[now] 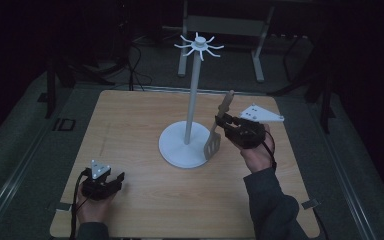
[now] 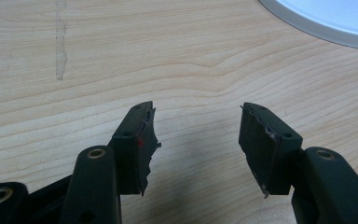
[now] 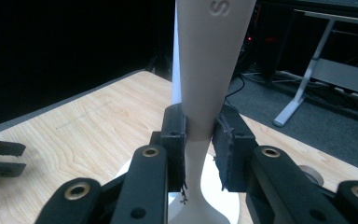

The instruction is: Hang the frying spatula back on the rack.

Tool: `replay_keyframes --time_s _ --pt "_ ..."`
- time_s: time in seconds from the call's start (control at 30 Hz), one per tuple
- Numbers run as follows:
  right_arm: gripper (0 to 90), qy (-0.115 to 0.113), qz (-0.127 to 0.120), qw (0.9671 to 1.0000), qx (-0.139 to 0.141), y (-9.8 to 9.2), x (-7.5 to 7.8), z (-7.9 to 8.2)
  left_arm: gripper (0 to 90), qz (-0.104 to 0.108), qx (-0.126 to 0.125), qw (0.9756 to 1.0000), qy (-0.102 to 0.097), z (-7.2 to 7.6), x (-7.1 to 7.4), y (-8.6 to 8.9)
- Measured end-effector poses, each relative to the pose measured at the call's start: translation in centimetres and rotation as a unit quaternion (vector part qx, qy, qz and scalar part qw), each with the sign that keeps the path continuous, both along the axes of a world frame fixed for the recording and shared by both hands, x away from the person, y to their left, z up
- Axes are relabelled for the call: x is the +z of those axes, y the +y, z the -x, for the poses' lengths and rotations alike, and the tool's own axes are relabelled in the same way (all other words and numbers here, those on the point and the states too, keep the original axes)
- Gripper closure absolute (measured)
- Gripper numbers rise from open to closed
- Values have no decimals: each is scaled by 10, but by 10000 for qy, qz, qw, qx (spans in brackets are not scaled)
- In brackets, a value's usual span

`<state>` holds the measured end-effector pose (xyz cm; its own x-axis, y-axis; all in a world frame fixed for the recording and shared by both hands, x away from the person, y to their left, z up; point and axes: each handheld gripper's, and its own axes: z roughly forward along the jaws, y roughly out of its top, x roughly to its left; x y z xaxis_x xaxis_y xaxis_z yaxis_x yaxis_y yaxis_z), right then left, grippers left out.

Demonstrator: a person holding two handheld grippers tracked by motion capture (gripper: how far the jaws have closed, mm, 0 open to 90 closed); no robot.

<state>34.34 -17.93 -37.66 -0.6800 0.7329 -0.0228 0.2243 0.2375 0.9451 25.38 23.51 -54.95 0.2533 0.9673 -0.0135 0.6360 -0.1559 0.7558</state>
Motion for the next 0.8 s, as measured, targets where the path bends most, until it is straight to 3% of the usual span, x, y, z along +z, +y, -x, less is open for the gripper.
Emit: replay_keyframes --time_s 0.8 --pt "748 -78 -119 9999 25 0 19 -5 455 2 17 10000 -20 0 1 1"
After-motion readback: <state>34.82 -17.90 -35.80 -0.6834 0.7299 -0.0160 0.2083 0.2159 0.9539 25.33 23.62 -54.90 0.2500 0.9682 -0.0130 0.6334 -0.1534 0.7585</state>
